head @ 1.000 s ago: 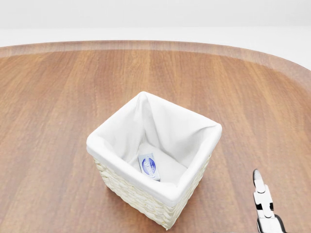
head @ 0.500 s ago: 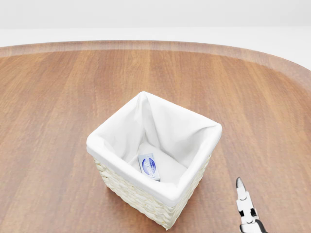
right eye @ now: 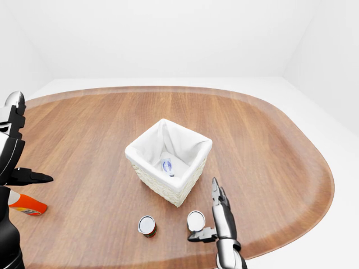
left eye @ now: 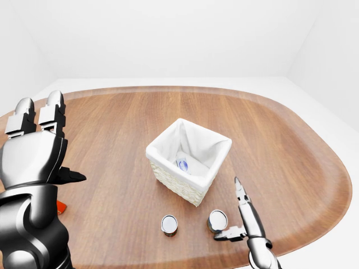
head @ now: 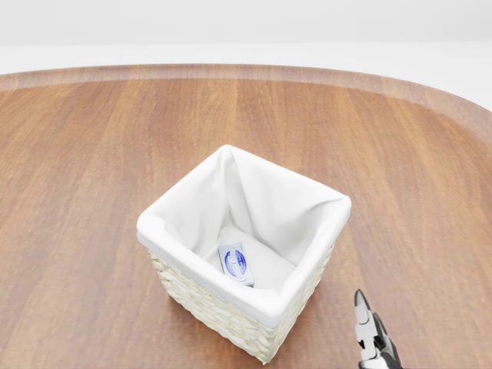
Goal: Pick up the alphabet soup and the cream cheese box, and put them in the basket.
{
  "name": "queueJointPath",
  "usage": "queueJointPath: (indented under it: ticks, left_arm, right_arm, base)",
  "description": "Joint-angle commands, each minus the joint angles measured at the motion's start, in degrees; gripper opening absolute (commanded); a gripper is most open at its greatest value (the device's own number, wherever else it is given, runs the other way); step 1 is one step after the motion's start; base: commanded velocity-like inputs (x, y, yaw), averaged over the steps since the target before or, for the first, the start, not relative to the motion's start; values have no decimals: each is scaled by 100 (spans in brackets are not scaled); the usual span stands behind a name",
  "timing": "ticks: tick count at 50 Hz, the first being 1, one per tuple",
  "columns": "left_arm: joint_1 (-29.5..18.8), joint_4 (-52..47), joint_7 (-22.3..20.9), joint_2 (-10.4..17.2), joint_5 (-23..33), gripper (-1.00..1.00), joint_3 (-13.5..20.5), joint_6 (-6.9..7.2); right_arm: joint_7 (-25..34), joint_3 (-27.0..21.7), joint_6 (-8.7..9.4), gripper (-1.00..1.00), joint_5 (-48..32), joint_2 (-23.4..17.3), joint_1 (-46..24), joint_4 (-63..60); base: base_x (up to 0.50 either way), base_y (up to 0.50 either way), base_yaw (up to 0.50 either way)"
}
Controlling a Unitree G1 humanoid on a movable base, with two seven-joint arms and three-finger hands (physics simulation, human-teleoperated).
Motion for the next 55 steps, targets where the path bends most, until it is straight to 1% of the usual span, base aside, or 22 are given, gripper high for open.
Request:
queueJointPath:
  ticks: [1, 4, 10, 11, 15, 18, 20, 23, 25, 27, 30, 31, 33, 34, 36, 42, 46, 49, 52, 55]
  left_arm:
    - [28, 30, 70, -22, -38, 100, 9, 0]
    - [36, 64, 118, -26, -65, 100, 3, 0]
    - [-10, -75, -108, 31, 43, 100, 15, 0]
    - [1, 5, 6, -2, -2, 100, 8, 0]
    - [31, 92, 148, -29, -73, 100, 2, 0]
    - [27, 11, 41, 1, -33, 100, 8, 0]
    - [30, 61, 100, -14, -56, 100, 3, 0]
    - [6, -76, -103, 31, 42, 100, 9, 0]
    - [14, 19, 27, -9, -5, 100, 3, 0]
    - [19, 51, 70, -19, -24, 100, 0, 0]
    - [0, -74, -126, 24, 63, 100, 10, 0]
    - [4, -74, -125, 18, 63, 100, 13, 0]
    - [33, 41, 41, -31, -9, 100, 6, 0]
    - [38, 50, 57, -34, -18, 100, 6, 0]
    - [14, -53, -97, 7, 52, 100, 8, 0]
    - [-2, -89, -158, 7, 91, 100, 9, 0]
    - [25, 24, 15, -32, 8, 100, 7, 0]
    - [16, -42, -78, -3, 43, 100, 13, 0]
    - [22, 58, 50, -32, -8, 100, 2, 0]
    - [40, 41, 51, -28, -23, 100, 9, 0]
  right_arm:
    - [-224, 245, 0, 100, -129, -72, -120, 223]
    - [-296, 286, 0, 100, -156, -94, -138, 305]
    - [-415, 392, 0, 100, -208, -119, -226, 502]
    - [-420, 410, 0, 100, -197, -113, -266, 556]
    - [-496, 418, 0, 100, -189, -133, -351, 751]
    - [-525, 419, 0, 100, -188, -142, -357, 824]
    - [-534, 413, 0, 100, -180, -151, -380, 884]
    - [-536, 401, 0, 100, -169, -149, -421, 950]
    - [-520, 411, 0, 100, -184, -139, -428, 939]
    - [-505, 423, 0, 100, -188, -132, -421, 913]
    - [-562, 418, 0, 100, -195, -137, -495, 1099]
    - [-582, 424, 0, 100, -217, -131, -499, 1125]
    - [-601, 439, 0, 100, -237, -129, -517, 1183]
    - [-601, 440, 0, 100, -235, -130, -526, 1197]
    - [-600, 446, 0, 100, -241, -125, -532, 1205]
    - [-632, 479, 0, 100, -267, -111, -585, 1306]
    - [-737, 494, 0, 100, -298, -113, -695, 1577]
    - [-785, 519, 0, 100, -330, -106, -718, 1694]
    - [-787, 523, 0, 100, -336, -102, -728, 1712]
    - [-870, 527, 0, 100, -371, -102, -808, 1899]
  base:
    - [0, 0, 0]
    - [0, 0, 0]
    - [0, 0, 0]
    - [0, 0, 0]
    - [0, 0, 0]
    - [0, 0, 0]
    - [0, 0, 0]
    - [0, 0, 0]
    - [0, 0, 0]
    - [0, 0, 0]
    - [0, 0, 0]
    - [0, 0, 0]
    - [0, 0, 0]
    - [0, 0, 0]
    - [0, 0, 0]
    - [0, 0, 0]
    - [0, 0, 0]
    - [0, 0, 0]
    - [0, 0, 0]
    - [0, 0, 0]
